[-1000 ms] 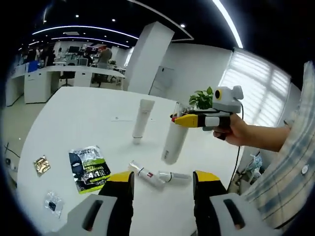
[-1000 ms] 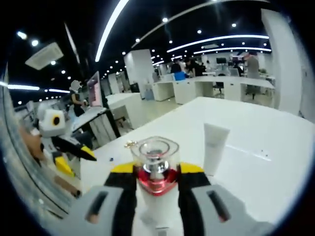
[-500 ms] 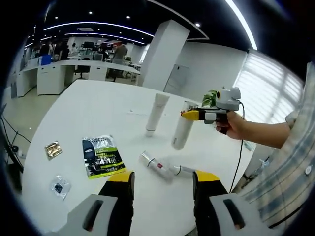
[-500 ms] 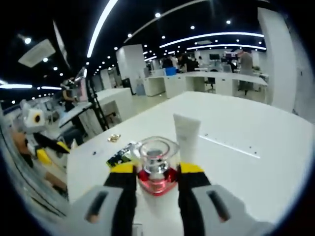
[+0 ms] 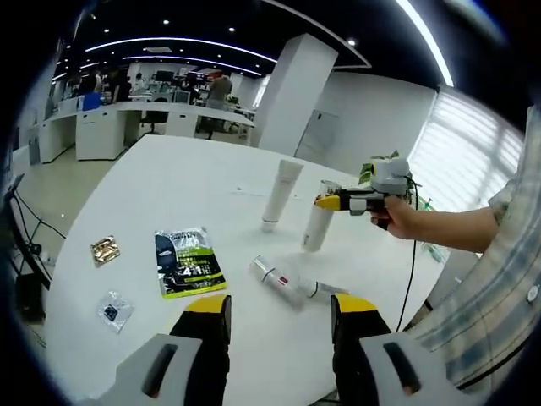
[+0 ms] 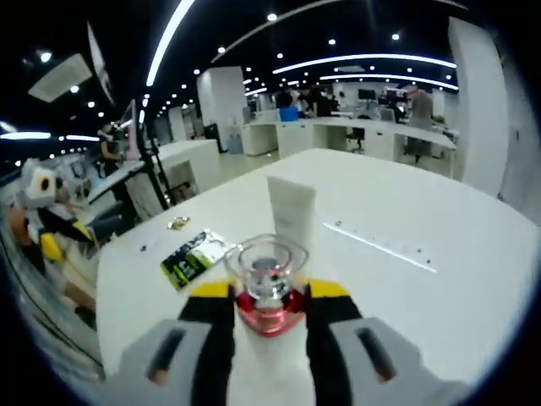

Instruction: Arrange the skincare products in the storage area until every visible bottle or jar stands upright without overlapping.

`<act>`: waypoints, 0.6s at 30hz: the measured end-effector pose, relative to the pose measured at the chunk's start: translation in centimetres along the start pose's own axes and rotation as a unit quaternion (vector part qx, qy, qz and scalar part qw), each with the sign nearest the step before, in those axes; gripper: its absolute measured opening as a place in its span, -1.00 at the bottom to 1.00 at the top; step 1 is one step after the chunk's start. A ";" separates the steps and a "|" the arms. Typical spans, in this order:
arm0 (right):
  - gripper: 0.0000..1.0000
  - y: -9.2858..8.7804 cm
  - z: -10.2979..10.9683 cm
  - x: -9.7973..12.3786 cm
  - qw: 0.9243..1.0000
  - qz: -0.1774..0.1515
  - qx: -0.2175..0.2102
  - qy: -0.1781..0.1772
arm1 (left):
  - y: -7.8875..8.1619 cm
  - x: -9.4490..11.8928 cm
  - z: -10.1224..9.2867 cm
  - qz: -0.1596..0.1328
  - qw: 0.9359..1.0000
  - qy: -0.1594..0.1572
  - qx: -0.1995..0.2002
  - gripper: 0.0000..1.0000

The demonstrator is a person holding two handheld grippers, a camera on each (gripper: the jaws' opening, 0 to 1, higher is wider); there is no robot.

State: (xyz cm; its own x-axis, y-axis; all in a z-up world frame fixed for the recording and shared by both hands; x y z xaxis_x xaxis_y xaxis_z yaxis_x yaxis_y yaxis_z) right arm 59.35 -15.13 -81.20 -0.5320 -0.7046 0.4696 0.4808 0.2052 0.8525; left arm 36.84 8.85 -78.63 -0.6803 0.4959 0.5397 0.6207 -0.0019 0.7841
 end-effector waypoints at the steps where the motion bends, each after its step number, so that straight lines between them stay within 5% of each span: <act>1: -0.42 0.0 -0.2 -0.1 1.000 -0.002 0.002 -0.001 | -0.1 0.0 -0.1 0.001 1.000 0.001 -0.001 -0.03; 18: -0.42 0.8 -3.7 -2.3 1.000 -0.029 0.004 -0.011 | -1.8 0.9 -0.4 0.003 1.000 0.023 0.019 -0.04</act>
Point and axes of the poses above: the point that each gripper's makers call its tool centre point, and the gripper's own axes: x roughly backward along the fingers, z roughly to its left, y roughly out of its top, the point moved 5 cm from there along x, roughly backward along the fingers, and after that the axes turned 7 degrees about -x, right-handed, at the moved point
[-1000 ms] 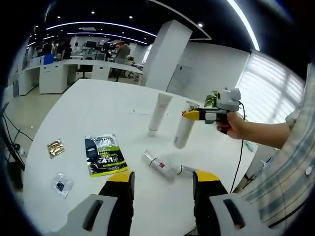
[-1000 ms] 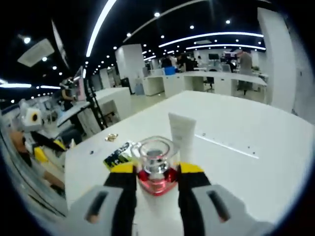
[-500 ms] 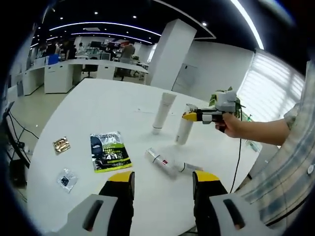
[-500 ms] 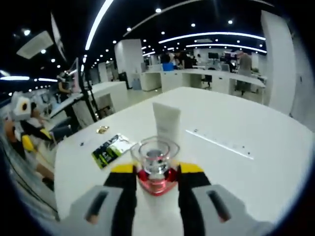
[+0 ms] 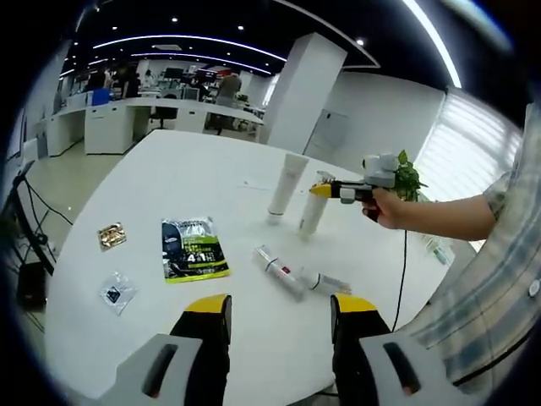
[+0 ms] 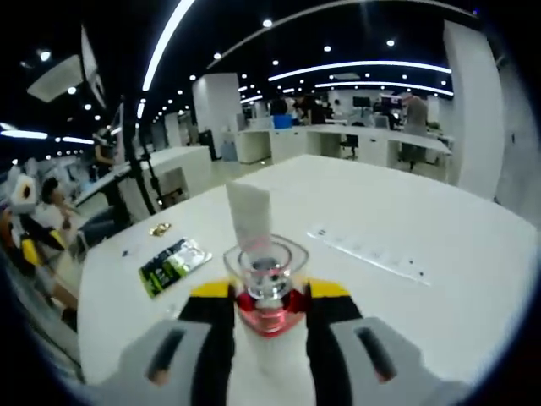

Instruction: Arrange the skincare products in the storage area until every visible bottle or jar stands upright without overlapping.

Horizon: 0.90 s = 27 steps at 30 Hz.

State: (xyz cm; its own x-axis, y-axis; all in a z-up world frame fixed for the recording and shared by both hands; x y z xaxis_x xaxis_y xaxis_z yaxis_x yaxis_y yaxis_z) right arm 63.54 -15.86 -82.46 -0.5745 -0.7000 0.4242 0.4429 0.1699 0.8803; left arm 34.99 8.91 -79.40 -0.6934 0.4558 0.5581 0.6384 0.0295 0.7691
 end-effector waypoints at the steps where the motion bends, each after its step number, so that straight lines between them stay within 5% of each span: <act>1: -0.42 0.0 -0.1 -0.1 1.000 -0.001 0.002 -0.001 | -0.1 0.1 0.0 0.000 1.000 0.002 0.001 -0.04; 14: -0.39 0.2 0.9 -1.3 0.998 -0.013 0.058 0.006 | -0.9 0.9 0.5 0.000 1.000 0.024 0.015 -0.04; 27: -0.35 -0.3 -0.5 -0.4 0.999 -0.025 0.020 0.003 | -1.1 0.5 0.1 0.004 1.000 0.012 0.009 -0.04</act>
Point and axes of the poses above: the point that each gripper's makers call its tool centre point, and the gripper's own axes: x roughly backward along the fingers, z roughly to its left, y roughly out of its top, the point moved 5 cm from there along x, roughly backward along the fingers, and after that the axes turned 7 degrees about -x, right-handed, at the moved point
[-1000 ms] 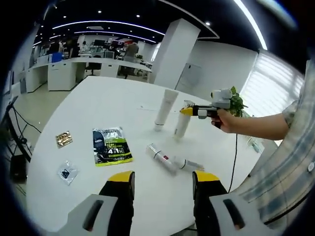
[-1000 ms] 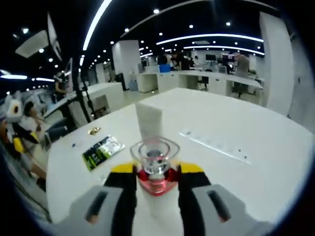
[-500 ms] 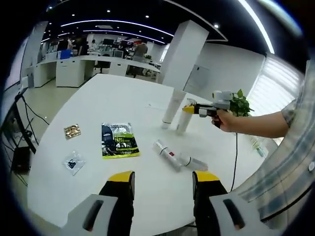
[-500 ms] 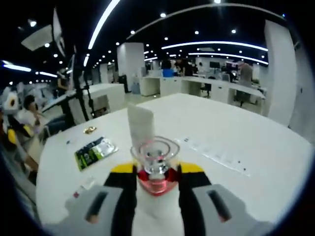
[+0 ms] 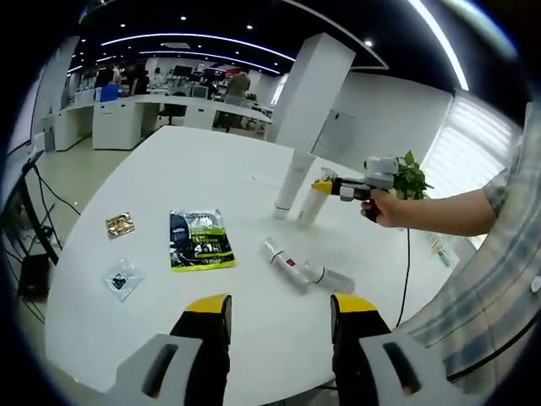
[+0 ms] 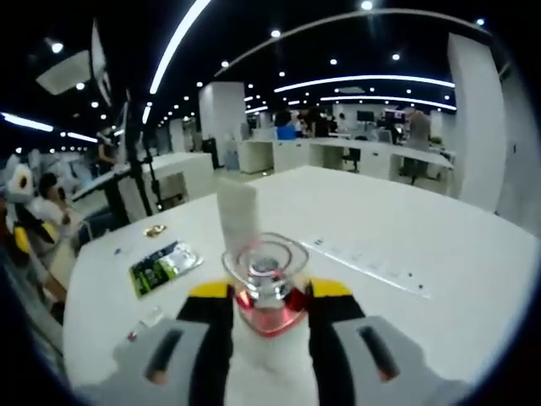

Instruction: Arrange the skincare products in the storage area until every visible bottle or jar stands upright without overlapping.

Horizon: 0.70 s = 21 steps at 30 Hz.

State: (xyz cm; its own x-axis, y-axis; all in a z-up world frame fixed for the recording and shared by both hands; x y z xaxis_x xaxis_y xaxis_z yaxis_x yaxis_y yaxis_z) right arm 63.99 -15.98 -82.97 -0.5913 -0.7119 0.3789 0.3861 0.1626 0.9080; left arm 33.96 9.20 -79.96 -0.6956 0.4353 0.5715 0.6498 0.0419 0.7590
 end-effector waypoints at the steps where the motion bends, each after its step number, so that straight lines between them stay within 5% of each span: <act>1: -0.35 0.0 -0.1 0.1 1.000 0.001 -0.001 -0.001 | 0.0 -0.1 0.0 0.001 1.000 -0.001 0.000 -0.04; 7: -0.05 -0.6 0.5 -0.4 1.000 0.017 -0.015 0.013 | 0.1 -0.3 -0.1 -0.005 1.000 -0.002 0.001 -0.04; 13: -0.13 -3.6 -0.4 -1.0 0.995 0.103 -0.006 -0.013 | -0.3 0.1 0.0 -0.006 1.000 0.003 0.006 -0.04; 21: -0.39 -4.1 -0.7 -1.5 0.992 0.126 0.006 -0.009 | -1.0 0.6 0.5 -0.006 1.000 0.017 0.022 -0.04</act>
Point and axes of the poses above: the point that each gripper's makers call its tool centre point, and the gripper's own axes: x roughly backward along the fingers, z roughly to its left, y roughly out of its top, the point moved 5 cm from there along x, roughly backward along the fingers, and after that the axes turned 7 degrees about -x, right-handed, at the moved point
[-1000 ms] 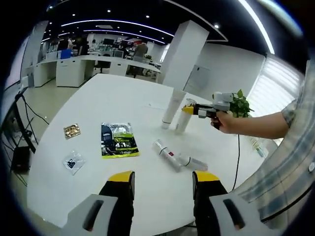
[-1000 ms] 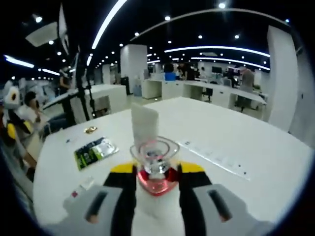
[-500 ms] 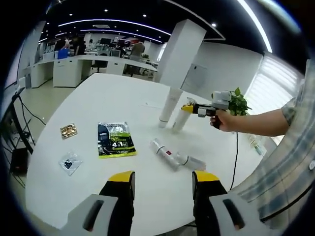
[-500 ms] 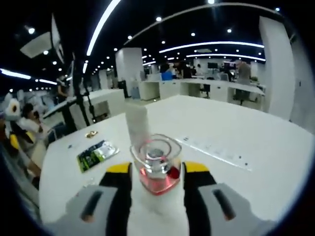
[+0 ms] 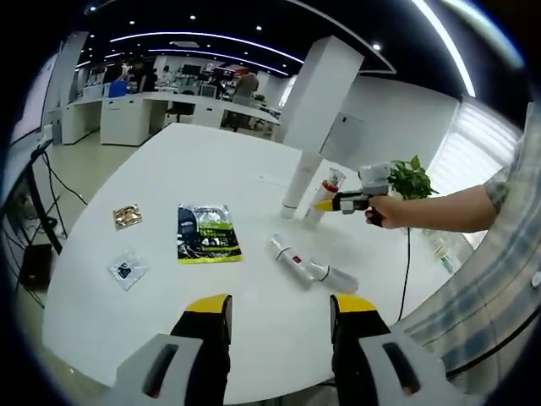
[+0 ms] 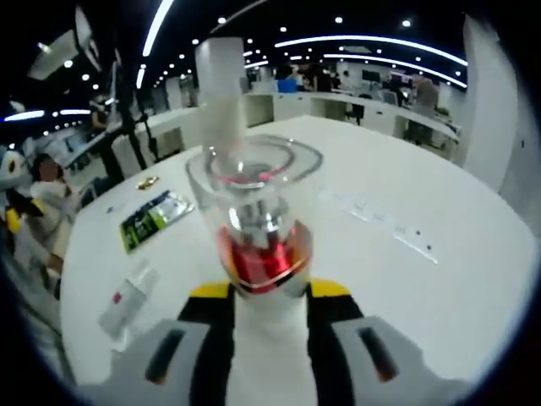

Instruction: Arrange the skincare products in the storage area until every visible bottle or jar stands upright without overlapping.

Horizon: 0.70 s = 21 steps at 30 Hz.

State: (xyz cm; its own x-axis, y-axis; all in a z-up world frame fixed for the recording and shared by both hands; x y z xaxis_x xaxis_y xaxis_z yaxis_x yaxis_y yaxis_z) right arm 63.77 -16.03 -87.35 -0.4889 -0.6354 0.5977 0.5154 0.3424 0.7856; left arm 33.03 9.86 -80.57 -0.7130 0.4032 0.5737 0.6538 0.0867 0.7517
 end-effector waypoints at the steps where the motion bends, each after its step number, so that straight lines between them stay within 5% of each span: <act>1: -0.39 0.0 0.0 0.0 1.000 0.000 0.002 0.000 | 0.0 0.0 0.0 0.000 1.000 0.001 0.001 -0.04; 21: -0.39 1.2 -0.3 -2.0 0.999 0.013 0.022 0.031 | 0.1 0.1 -0.1 -0.008 1.000 0.018 0.015 -0.04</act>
State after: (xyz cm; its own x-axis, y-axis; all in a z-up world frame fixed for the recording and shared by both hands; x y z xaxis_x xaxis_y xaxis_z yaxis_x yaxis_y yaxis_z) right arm 65.55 -14.59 -87.64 -0.4302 -0.6677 0.6076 0.4944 0.3889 0.7774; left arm 32.97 9.81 -80.42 -0.7317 0.3681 0.5736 0.6491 0.1197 0.7512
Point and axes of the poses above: the point that each gripper's makers call its tool centre point, and the gripper's own axes: x roughly backward along the fingers, z roughly to its left, y roughly out of its top, the point moved 5 cm from there along x, roughly backward along the fingers, and after that the axes turned 7 degrees about -x, right-handed, at the moved point
